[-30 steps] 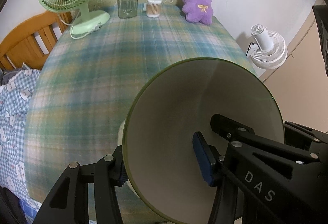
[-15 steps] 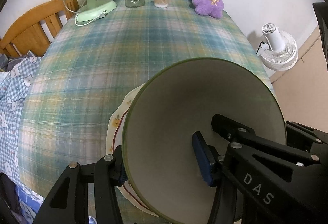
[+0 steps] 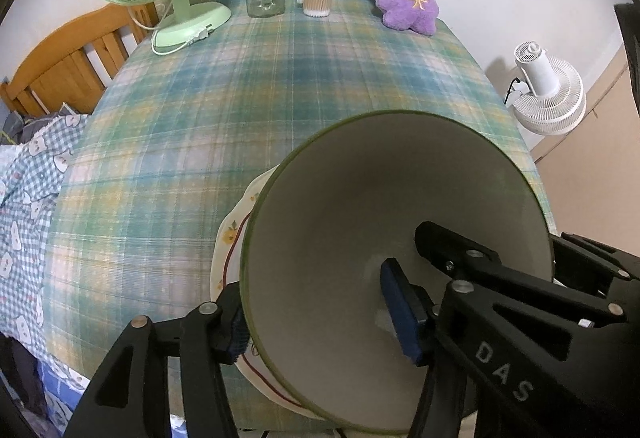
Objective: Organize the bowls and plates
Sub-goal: 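Lower the nested bowls onto the top plate and open both grippers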
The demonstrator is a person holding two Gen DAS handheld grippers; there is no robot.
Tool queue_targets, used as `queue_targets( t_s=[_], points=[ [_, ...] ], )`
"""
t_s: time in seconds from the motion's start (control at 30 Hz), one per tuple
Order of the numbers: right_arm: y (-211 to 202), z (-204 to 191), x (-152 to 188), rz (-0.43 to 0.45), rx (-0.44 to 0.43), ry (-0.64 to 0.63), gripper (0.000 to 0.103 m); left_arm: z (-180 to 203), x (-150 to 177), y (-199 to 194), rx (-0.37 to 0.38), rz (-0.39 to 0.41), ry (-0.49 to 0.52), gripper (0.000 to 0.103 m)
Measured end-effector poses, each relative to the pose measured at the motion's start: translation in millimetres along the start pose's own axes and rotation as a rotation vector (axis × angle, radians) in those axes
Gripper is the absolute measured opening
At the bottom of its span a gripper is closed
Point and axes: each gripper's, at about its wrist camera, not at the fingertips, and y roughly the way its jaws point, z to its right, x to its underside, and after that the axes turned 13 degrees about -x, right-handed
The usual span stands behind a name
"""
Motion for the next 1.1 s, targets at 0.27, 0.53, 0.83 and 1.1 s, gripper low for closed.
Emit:
queue_targets(
  t_s=[0.27,0.53,0.83,1.1],
  points=[
    [-22.6,-15.7,2.8,0.094,0.022,0.007,0.073,-11.9,-0.3,-16.5,0.0,0.049,0.017,0.081],
    [-58.2,-43.7,4.9,0.234,0.101,0.033,0.08,-32.0,-10.9,-43.2,0.063,0.142,0.061,0.084],
    [-94.7,-91.8,25.2,0.433,0.184,0.055,0.08,-67.2,-6.3,-87.7,0.119,0.335,0.157,0.088],
    [-102.1,-124.6,50.4,0.512,0.2,0.063,0.08,-116.5,13.6,-105.9,0.078,0.426,0.121,0.098]
  ],
)
